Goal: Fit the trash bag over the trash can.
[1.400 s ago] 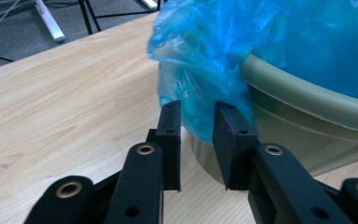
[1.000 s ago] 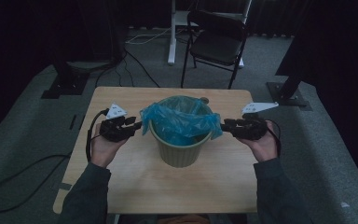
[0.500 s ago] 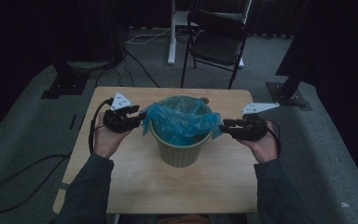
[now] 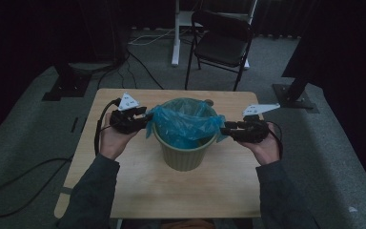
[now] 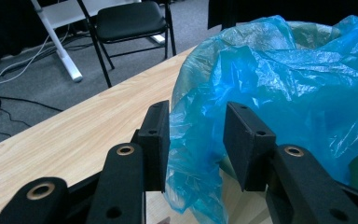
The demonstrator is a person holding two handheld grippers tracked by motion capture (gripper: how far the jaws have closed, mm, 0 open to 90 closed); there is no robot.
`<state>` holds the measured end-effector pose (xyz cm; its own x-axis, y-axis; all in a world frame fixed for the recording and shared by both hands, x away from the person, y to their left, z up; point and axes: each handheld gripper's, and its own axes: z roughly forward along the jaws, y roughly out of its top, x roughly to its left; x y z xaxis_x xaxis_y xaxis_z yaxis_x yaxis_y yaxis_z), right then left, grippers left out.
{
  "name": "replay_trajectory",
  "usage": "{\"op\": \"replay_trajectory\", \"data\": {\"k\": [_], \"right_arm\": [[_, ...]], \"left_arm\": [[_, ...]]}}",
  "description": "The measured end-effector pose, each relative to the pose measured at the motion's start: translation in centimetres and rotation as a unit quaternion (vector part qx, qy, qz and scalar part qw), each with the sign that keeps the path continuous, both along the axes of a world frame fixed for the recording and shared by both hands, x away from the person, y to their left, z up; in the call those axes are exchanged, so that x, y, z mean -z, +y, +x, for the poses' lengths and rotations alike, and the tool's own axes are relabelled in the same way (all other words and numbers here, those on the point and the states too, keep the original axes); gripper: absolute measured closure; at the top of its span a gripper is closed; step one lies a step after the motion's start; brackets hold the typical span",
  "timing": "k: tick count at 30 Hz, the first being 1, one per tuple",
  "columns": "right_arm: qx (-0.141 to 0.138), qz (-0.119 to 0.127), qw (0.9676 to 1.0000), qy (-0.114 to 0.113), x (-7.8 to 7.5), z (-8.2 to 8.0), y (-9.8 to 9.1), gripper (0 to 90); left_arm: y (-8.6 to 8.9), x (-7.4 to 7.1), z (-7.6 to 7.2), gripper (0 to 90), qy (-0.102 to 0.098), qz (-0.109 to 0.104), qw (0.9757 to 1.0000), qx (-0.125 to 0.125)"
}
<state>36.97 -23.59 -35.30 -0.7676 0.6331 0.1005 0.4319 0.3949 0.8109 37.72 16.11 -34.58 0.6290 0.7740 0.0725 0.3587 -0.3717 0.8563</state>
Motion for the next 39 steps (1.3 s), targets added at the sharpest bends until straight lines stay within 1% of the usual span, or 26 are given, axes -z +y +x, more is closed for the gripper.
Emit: {"op": "replay_trajectory", "data": {"k": [19,22,27,28,30,34,36,39], "right_arm": [[0.004,0.005,1.0,0.001,0.1,0.7,0.7,64.6],[0.004,0.004,1.0,0.002,0.2,0.9,0.8,64.6],[0.004,0.003,1.0,0.006,0.4,1.1,0.9,65.0],[0.006,0.003,0.9999,0.008,0.4,1.2,1.0,66.2],[0.005,0.005,0.9999,0.01,0.5,1.3,1.0,69.1],[0.004,0.01,0.9999,0.013,0.5,1.4,1.0,79.4],[0.001,0.014,0.9998,0.014,0.5,1.3,1.0,83.5],[0.0,0.012,0.9998,0.012,0.5,1.1,0.8,87.8]], "left_arm": [[-0.3,0.2,0.1,61.2,0.004,-0.002,1.0,0.006],[-0.3,0.2,0.2,62.7,0.006,0.0,1.0,0.006],[-0.3,0.4,0.4,65.4,0.01,-0.004,0.9999,0.004],[-0.3,0.4,0.4,68.4,0.012,-0.003,0.9999,0.002],[-0.3,0.4,0.5,72.1,0.014,-0.009,0.9999,-0.002],[-0.2,0.5,0.6,81.7,0.015,-0.016,0.9997,-0.006],[-0.1,0.4,0.5,84.7,0.014,-0.016,0.9998,-0.005],[0.1,0.4,0.2,86.8,0.011,-0.017,0.9998,-0.004]]}}
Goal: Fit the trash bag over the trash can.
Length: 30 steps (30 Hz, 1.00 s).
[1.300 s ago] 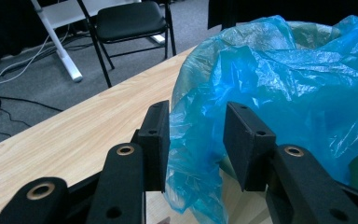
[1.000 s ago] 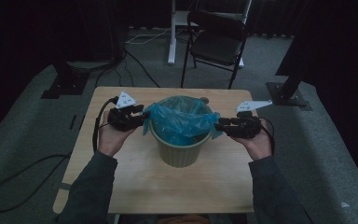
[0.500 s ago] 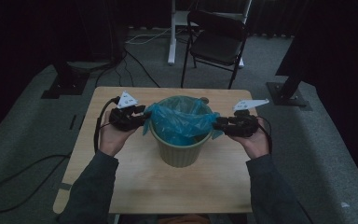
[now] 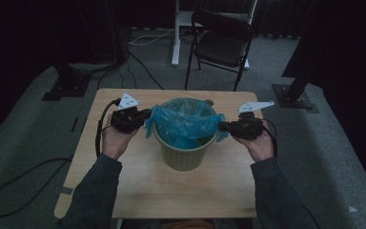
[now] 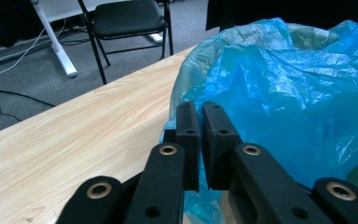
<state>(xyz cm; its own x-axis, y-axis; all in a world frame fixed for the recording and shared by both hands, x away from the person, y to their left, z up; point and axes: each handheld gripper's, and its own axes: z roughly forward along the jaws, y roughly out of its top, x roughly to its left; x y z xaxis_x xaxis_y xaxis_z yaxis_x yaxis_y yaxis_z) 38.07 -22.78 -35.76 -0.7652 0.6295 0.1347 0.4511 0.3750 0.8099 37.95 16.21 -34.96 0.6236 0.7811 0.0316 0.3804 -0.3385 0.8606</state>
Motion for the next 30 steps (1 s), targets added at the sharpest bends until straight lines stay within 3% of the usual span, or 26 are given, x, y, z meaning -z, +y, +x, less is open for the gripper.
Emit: {"op": "replay_trajectory", "data": {"k": [15,30], "right_arm": [[-0.023,0.004,0.9996,0.017,0.9,-1.6,-0.8,89.7],[-0.057,-0.008,0.9979,0.029,1.6,-2.5,0.0,90.0]], "left_arm": [[0.9,1.7,-2.1,86.9,0.011,-0.006,0.9999,0.009],[0.7,3.2,-3.4,86.6,0.019,-0.004,0.9995,0.024]]}}
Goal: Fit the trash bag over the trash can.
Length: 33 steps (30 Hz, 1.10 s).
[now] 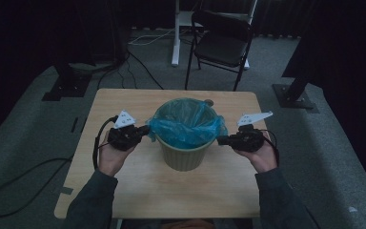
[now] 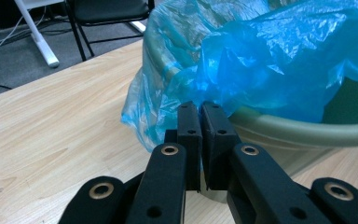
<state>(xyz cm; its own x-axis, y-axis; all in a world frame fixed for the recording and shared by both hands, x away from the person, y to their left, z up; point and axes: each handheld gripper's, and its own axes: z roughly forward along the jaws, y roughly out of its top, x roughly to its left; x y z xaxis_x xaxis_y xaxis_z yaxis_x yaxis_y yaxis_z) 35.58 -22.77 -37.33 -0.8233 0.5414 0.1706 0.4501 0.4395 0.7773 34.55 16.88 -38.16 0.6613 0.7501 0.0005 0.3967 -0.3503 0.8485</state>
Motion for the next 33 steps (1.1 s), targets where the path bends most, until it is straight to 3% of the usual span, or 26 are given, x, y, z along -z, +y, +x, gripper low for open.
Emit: {"op": "replay_trajectory", "data": {"k": [14,20,33], "right_arm": [[-0.018,0.002,0.9997,0.015,0.9,-0.3,0.3,90.0],[-0.025,0.0,0.9995,0.021,1.4,-0.6,0.5,90.0],[-0.033,-0.003,0.999,0.029,2.1,-0.6,0.9,90.0]], "left_arm": [[-0.6,1.5,-0.8,86.6,0.007,0.009,0.9999,0.012],[-1.2,2.2,-1.2,86.6,0.008,0.026,0.9995,0.018],[-1.8,2.8,-1.3,86.6,0.011,0.024,0.9993,0.026]]}}
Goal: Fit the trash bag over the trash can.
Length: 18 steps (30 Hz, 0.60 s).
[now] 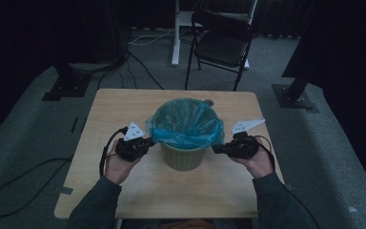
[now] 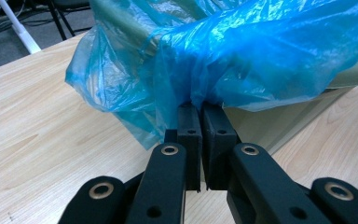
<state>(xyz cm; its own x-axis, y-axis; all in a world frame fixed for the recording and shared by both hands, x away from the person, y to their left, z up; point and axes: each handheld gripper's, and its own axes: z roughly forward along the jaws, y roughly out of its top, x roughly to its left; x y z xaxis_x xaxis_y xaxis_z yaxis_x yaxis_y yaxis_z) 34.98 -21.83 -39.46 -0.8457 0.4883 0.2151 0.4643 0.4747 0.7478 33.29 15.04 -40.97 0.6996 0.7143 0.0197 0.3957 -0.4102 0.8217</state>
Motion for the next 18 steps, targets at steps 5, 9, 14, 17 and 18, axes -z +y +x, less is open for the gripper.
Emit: {"op": "replay_trajectory", "data": {"k": [5,9,14,17,18], "right_arm": [[-0.003,-0.005,1.0,0.001,0.29,-0.05,0.05,90.0],[0.001,-0.023,0.9997,0.002,0.71,-0.1,0.19,90.0],[-0.003,-0.027,0.9996,0.004,0.96,-0.13,0.32,90.0],[-0.004,-0.03,0.9995,0.003,0.89,-0.29,0.35,90.0],[-0.004,-0.031,0.9995,0.0,0.83,-0.34,0.32,90.0]], "left_arm": [[-0.04,-0.11,-0.21,86.5,-0.003,0.0,1.0,0.003],[0.09,-0.25,-0.35,86.1,-0.005,0.001,1.0,0.005],[-0.08,-0.08,-0.6,85.6,-0.006,0.0,1.0,0.007],[0.09,-0.28,-0.69,83.7,-0.008,0.005,0.9999,0.007],[0.26,-0.43,-0.73,82.4,-0.009,0.003,0.9999,0.004]]}}
